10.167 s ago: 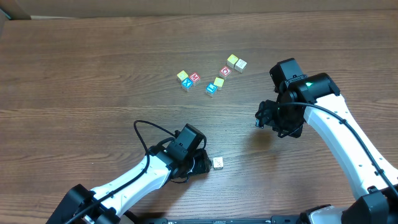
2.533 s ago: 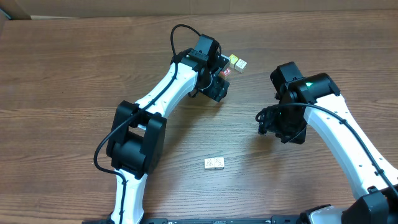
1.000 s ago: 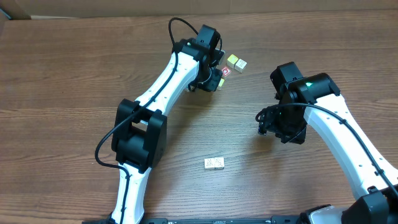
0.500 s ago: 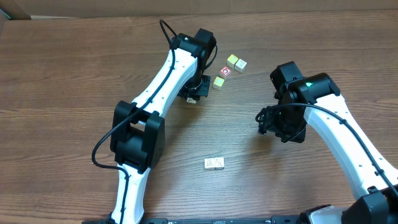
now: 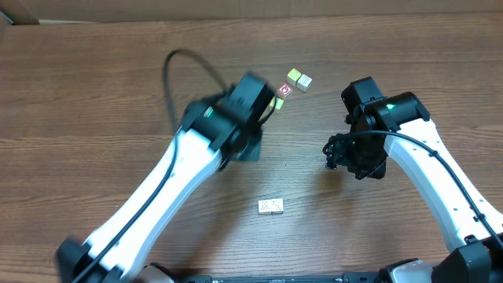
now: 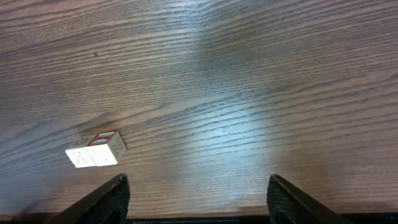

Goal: Flip 5 blocks
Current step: 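Lift the blue block and carry it toward the front row, then lower the blue block beside the M block and release it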

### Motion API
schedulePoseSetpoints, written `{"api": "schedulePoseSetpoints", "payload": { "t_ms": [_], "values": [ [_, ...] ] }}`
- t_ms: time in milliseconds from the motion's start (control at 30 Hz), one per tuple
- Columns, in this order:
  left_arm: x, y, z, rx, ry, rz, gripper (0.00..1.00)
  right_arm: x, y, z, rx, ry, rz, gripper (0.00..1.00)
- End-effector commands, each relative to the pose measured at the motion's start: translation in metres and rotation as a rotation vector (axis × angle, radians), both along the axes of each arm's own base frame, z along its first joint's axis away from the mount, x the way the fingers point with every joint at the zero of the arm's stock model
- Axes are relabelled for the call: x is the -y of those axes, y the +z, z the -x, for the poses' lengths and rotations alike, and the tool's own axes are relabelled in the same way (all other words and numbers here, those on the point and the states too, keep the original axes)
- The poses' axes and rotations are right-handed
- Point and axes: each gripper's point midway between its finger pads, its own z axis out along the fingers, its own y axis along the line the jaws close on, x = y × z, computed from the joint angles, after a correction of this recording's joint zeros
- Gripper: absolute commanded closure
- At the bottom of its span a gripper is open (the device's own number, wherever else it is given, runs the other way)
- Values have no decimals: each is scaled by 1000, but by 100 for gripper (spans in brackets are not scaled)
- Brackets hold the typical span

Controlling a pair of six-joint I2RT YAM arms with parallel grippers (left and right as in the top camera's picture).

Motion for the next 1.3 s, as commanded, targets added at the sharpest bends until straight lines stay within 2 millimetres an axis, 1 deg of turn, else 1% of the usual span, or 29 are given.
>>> {"api": "schedulePoseSetpoints", "payload": {
  "t_ms": [0,67,100,167,233,333,433,533,633,733,900,1067,1267],
  "values": [
    [-21,-21,33,-24,125,10,96,-3,10,-4,39,7,-21,28],
    [-28,-35,58,-41,164,45,96,-3,10,-4,39,6,-21,28],
    [-30,-41,67,-49,177,62,96,-3,10,-4,39,7,-21,28],
    [-30,-55,83,-64,189,98,96,-3,10,-4,38,6,-21,28],
    [-26,-71,98,-89,190,148,95,-3,10,-4,38,6,-21,28],
    [-15,-93,112,-122,162,215,95,-3,10,-4,38,6,-21,28],
    [-17,-117,121,-155,238,229,96,-3,10,-4,35,6,-20,28],
    [-19,-137,124,-163,301,246,96,-2,10,-3,30,6,-19,28],
    [-19,-148,125,-160,344,270,96,-2,10,-2,30,6,-19,28],
    [-13,-152,122,-149,320,305,96,-2,10,-3,30,6,-19,28],
    [-8,-155,119,-139,250,300,96,-2,10,-3,31,6,-19,28],
    [-8,-166,120,-166,214,262,96,-2,10,-2,31,6,-19,28],
    [5,-178,115,-181,139,277,96,-2,10,-2,30,6,-19,28]
  ]
}}
